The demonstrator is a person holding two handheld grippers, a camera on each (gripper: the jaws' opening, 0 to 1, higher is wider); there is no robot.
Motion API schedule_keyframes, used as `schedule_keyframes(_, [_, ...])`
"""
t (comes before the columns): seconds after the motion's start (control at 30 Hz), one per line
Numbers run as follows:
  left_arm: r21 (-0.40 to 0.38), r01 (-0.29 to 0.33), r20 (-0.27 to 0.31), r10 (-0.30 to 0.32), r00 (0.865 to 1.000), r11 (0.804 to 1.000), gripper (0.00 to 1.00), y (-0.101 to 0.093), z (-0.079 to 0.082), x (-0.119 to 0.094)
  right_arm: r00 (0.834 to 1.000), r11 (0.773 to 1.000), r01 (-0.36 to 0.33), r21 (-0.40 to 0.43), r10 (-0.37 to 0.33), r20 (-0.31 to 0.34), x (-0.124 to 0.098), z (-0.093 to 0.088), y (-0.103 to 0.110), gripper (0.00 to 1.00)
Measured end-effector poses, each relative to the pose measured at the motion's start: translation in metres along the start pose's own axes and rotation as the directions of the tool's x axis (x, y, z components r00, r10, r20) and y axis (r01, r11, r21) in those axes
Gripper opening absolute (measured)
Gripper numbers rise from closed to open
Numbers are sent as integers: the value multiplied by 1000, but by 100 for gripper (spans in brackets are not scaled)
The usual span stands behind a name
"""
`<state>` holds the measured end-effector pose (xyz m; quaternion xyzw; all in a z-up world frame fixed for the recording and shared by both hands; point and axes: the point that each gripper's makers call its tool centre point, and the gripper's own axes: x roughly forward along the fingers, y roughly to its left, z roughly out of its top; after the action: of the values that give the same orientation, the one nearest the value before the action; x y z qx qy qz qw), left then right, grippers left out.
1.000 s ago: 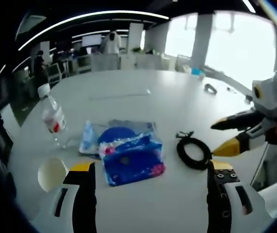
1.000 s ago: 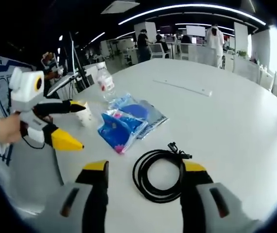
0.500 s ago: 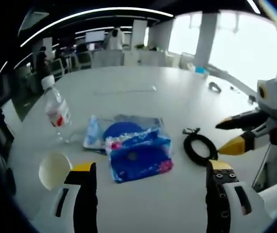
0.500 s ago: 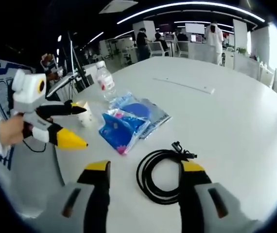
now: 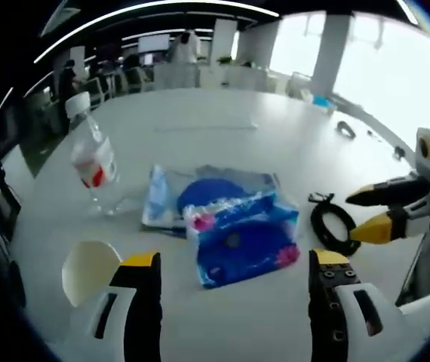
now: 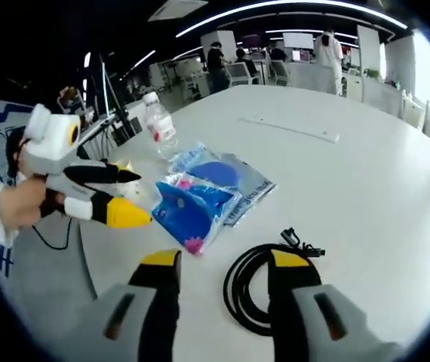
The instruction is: Arrange the tabletop items into an orderly group along one side of the table until the central work area is clear of visible clutter.
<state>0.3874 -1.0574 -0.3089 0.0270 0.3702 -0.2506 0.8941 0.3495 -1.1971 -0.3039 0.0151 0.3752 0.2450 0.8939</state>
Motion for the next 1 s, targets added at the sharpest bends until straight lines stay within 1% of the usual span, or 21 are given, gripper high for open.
schedule_keyframes(0.1, [-13,5,-12,-5,1000,1000,71,3,-2,7,1000,1000,-12,26,12,-2,8,1,2,43])
schedule_keyframes(0.23, [-3,-11,-43,11,999,1000,60,8,-6,15,1000,998,-21,52,21,-12,23,-5,6,38])
schedule_keyframes(0.3, [-9,-14,-51,14,999,1000,59,10,-8,19,999,994,-29,105,31,-12,31,-7,10,37])
schedule_keyframes(0.4, [-10,-27,-71,26,997,1000,53,13,-11,23,999,992,-41,122,43,-13,43,-9,14,32])
schedule_keyframes(0.5, [-15,-54,-96,52,994,998,44,21,-16,25,999,990,-38,134,42,-29,53,-12,17,26])
schedule_keyframes(0.57, [-14,-61,-122,59,991,998,33,23,-20,26,998,990,-32,135,38,-45,59,-15,17,22])
schedule_keyframes(0.6, [-5,-64,-133,63,989,998,25,25,-22,26,998,990,-40,137,47,-43,62,-14,19,19])
schedule_keyframes(0.63, [3,-66,-134,66,989,998,12,26,-22,25,997,989,-49,141,55,-44,63,-14,21,15])
schedule_keyframes(0.67, [11,-75,-137,76,988,997,4,28,-23,25,996,987,-56,148,65,-54,65,-16,23,10])
schedule_keyframes(0.7, [20,-96,-146,98,984,995,0,33,-24,24,996,987,-59,149,69,-58,66,-17,24,6])
schedule_keyframes(0.73, [18,-101,-143,103,984,995,0,34,-24,24,996,988,-55,144,65,-63,65,-18,24,2])
schedule_keyframes(0.8, [-22,-95,-150,90,984,995,0,34,-26,23,996,987,-41,157,52,-72,65,-22,22,0])
schedule_keyframes(0.83, [-22,-103,-147,99,984,994,0,36,-25,23,996,983,-36,182,49,-71,64,-23,20,0])
schedule_keyframes(0.9, [-23,-98,-149,93,984,995,0,35,-26,22,997,977,-41,208,54,-60,61,-24,19,0])
schedule_keyframes(1.0, [-11,-91,-143,88,986,996,0,34,-25,20,997,975,-42,218,54,-49,57,-22,19,0])
